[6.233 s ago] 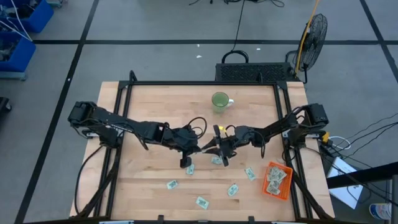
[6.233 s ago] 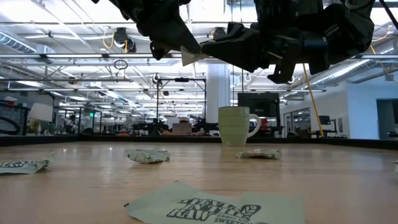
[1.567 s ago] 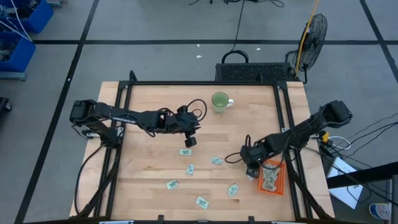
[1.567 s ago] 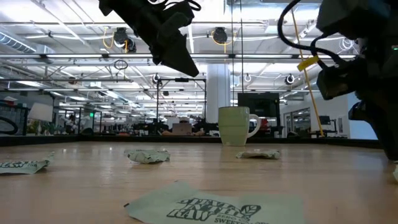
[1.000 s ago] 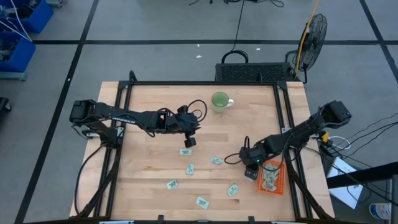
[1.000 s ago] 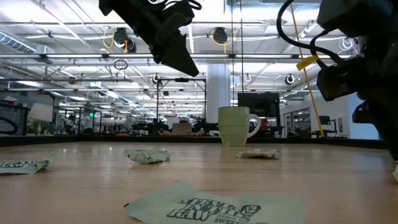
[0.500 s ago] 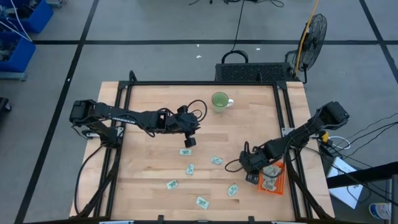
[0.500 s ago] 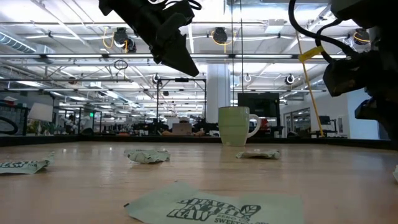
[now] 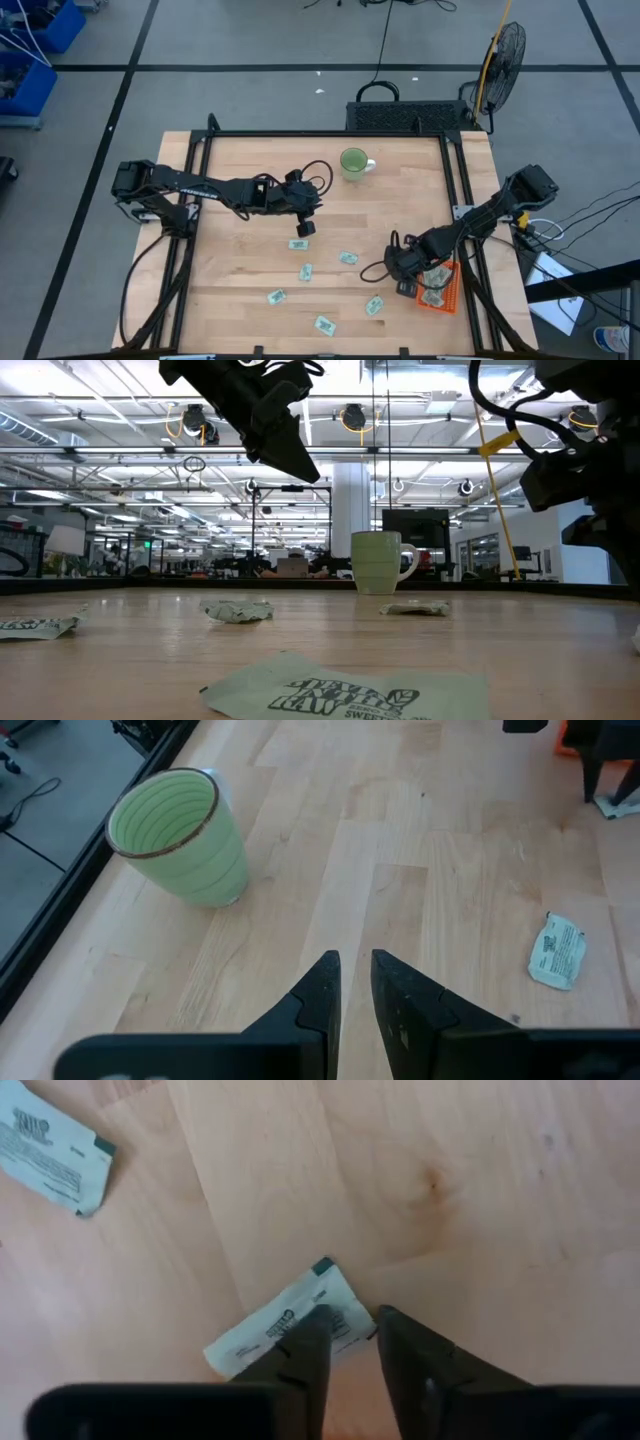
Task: Pick and place Stevia / Truvia into bins
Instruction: Put the stevia packet into the orange bin
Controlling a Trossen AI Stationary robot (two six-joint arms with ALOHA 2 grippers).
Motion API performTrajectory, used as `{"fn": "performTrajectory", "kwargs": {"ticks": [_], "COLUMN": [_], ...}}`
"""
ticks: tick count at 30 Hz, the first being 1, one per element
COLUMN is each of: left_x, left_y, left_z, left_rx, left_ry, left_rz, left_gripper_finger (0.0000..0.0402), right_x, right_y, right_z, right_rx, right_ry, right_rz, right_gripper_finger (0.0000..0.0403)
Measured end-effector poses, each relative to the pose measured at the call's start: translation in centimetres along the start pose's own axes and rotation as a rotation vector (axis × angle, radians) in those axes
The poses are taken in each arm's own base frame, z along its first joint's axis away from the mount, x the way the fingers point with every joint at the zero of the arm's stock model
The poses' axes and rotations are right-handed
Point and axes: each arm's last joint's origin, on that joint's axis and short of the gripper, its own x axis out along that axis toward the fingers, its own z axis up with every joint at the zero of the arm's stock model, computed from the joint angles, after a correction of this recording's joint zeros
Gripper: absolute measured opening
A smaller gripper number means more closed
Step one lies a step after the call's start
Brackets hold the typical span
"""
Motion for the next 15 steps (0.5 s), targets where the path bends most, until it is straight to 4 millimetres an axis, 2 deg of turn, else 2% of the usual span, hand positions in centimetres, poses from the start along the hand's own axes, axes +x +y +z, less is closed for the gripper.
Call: {"fn": "performTrajectory", "kwargs": {"ticks": [7,11,15], "left_x": [0.0,0.0,0.0], "left_y": [0.0,0.0,0.0], "left_z": [0.0,0.0,0.0], "left_rx": [0.001,0.014,0.022], "left_ry": [0.0,-0.001,-0.002], "left_rz": [0.007,0.008,0.008], "left_gripper_finger": [0.0067,0.0067,0.0067], "right_x": [-1.1,-3.1,-6.3], "right_y": [0.3,0.5,0.8], "right_z": [0.2,0.2,0.3], "right_rx": [-0.06,-0.063,-0.029], "right_ry": [-0.048,-0.143,-0.264], "right_rz": [0.07,0.162,0.285], "right_gripper_finger": [0.001,0.001,0.0005]}}
